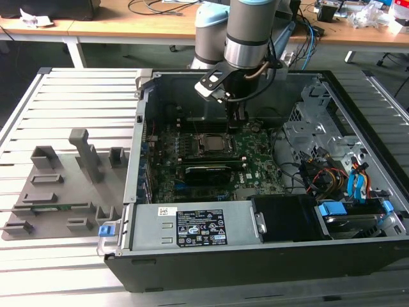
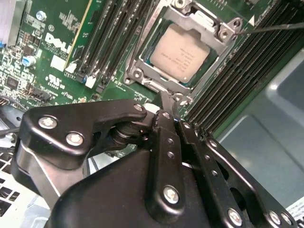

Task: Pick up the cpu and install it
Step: 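Close the cpu cover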

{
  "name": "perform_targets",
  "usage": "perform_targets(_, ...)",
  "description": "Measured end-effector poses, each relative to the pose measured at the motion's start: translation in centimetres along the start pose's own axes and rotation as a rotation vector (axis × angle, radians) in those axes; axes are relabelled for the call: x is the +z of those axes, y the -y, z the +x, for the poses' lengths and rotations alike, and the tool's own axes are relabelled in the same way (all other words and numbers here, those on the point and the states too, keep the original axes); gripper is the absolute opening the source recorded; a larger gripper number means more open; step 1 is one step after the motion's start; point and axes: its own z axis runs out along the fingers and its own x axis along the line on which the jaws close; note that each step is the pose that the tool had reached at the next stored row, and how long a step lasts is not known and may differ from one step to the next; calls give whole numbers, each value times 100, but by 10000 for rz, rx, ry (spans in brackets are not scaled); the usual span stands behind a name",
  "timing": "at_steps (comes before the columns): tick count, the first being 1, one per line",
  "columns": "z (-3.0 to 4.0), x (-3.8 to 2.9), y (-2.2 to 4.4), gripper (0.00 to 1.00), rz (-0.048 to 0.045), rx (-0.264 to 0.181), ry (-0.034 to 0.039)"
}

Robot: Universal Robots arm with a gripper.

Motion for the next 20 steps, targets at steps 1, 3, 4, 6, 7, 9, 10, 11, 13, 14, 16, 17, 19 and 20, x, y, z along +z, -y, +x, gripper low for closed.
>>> perform_targets(1, 1, 0, 22, 11, 0, -1, 0)
perform_targets(3, 2, 1, 67, 11, 0, 0, 1)
perform_targets(4, 2, 2, 92, 11, 0, 0, 0)
perform_targets(6, 4, 2, 141, 11, -1, 0, 1)
perform_targets(7, 4, 3, 160, 11, -2, -1, 0)
perform_targets(9, 7, 9, 264, 11, -2, 1, 1)
perform_targets(10, 10, 24, 303, 11, -4, -1, -1)
perform_targets(11, 11, 54, 344, 11, -3, 0, 1)
perform_targets(13, 15, 121, 442, 11, -3, 0, 1)
perform_targets(14, 18, 176, 491, 11, -4, -1, 0)
perform_targets(16, 22, 218, 516, 11, -4, -2, 3)
perform_targets(17, 22, 226, 520, 11, -4, -3, 4)
perform_targets(19, 24, 247, 530, 11, -3, -3, 5)
perform_targets(20, 24, 256, 534, 11, -3, -3, 6)
